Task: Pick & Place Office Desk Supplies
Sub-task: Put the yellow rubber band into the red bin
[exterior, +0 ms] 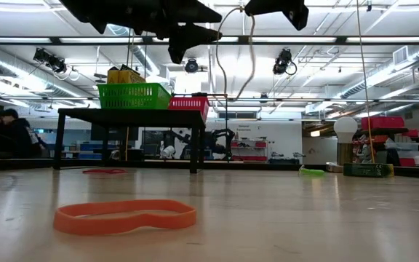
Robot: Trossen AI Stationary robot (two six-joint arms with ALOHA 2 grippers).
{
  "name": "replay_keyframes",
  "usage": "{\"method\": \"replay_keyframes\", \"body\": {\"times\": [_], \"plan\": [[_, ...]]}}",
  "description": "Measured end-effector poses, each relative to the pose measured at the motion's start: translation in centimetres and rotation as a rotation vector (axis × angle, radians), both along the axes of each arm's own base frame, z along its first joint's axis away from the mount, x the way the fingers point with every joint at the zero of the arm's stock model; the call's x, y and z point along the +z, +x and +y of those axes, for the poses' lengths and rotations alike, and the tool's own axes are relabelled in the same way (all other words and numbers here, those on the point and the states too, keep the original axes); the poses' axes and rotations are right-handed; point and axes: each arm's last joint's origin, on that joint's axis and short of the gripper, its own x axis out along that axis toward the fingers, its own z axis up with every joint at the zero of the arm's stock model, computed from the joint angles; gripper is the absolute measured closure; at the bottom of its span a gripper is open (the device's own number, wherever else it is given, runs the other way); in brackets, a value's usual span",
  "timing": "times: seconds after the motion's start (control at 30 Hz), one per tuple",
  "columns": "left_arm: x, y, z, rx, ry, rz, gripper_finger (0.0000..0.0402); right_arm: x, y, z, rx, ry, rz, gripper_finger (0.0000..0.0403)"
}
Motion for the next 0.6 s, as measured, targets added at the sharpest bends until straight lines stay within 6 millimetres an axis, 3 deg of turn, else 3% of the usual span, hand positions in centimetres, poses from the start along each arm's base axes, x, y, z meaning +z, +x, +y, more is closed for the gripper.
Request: {"method": "replay_keyframes", "body": {"times": [0.37,0.6], "plan": [[-0.36,-0.05,-0.10,0.026,0.061,0.032,0.0225,0.25,0.29,-0.60,-0.008,-0.014,-0.026,0.0403],[-0.37,-0.05,-0.11,0.010,0.063,0.033,0.0248,0.28,0.37,-0.91,-0.013,-0.018,-0.028,0.0403]]}}
